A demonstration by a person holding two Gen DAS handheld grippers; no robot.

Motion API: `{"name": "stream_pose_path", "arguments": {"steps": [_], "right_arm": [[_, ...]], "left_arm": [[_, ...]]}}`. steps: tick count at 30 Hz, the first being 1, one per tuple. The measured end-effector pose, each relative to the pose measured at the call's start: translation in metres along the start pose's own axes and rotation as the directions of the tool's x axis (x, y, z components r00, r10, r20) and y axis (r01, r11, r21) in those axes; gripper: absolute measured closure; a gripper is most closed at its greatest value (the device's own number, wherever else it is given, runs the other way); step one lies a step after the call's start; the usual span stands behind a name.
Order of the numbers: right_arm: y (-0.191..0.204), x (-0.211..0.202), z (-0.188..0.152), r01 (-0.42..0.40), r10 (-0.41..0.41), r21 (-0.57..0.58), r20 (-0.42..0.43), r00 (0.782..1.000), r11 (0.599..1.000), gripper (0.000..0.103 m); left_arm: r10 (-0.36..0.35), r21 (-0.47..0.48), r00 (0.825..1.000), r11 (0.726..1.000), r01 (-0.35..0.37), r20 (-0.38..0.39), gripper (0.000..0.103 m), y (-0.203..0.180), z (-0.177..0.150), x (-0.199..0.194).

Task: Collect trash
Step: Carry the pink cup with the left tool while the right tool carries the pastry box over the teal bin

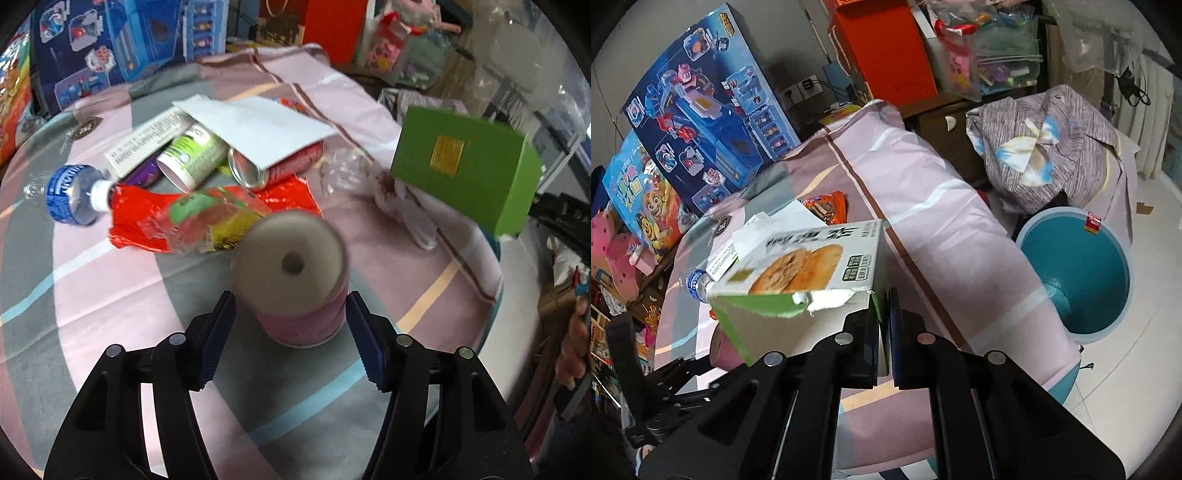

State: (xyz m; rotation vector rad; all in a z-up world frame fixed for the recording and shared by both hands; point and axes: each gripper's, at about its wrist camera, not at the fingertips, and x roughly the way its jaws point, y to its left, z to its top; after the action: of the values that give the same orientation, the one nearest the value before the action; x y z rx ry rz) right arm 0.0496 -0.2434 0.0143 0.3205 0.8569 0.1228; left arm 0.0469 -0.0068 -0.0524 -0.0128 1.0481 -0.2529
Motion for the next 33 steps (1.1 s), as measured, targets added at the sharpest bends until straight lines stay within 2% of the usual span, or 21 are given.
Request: {"name": "stream_pose_path", "arguments": {"steps": [2,7,10,14,19,24,31,33], "right_arm": [[-0.001,0.0,0.001,-0.001,0.001,0.003,-0.003,1.0,1.0,0.098],[-0.017,-0.01,0.01,-0.007,0.006,0.045,0.023,1.0,0.999,0.098],[-0.035,-0.021,0.018,-0.001,-0.003,0.084,0.052,0.999,0.996,0.098],[-0.068,-0.041,0.029,0.049,-0.063,0.135,0.102,0.993,0.99,0.098],[-0.139,-0.063,0.041,0.183,-0.216,0.234,0.124,0.968,0.955,0.098],[-0.207,-0.047,0.042,0.271,-0.295,0.302,0.038,0.955,0.914,0.098],[-0.271,0.002,0.025,0.322,-0.293,0.351,-0.135,0.947,0.879,0.096],[-0.283,0.014,0.02,0.322,-0.277,0.36,-0.172,0.945,0.876,0.09]], "left_arm": [[0.011,0.001,1.0,1.0,-0.011,-0.007,0.051,-0.001,0.0,0.004],[0.011,0.024,0.999,1.0,-0.012,0.04,0.051,-0.008,0.01,-0.015],[-0.027,0.053,0.998,0.998,0.023,0.064,0.051,-0.021,0.025,-0.029],[-0.105,0.136,0.992,0.986,0.094,0.076,0.051,-0.059,0.053,-0.034],[-0.193,0.271,0.979,0.948,0.17,0.061,0.051,-0.132,0.085,-0.018],[-0.242,0.34,0.97,0.911,0.234,-0.018,0.051,-0.194,0.108,0.017],[-0.263,0.399,0.957,0.87,0.29,-0.121,0.051,-0.269,0.127,0.072],[-0.261,0.407,0.953,0.862,0.302,-0.154,0.051,-0.286,0.13,0.088]]}}
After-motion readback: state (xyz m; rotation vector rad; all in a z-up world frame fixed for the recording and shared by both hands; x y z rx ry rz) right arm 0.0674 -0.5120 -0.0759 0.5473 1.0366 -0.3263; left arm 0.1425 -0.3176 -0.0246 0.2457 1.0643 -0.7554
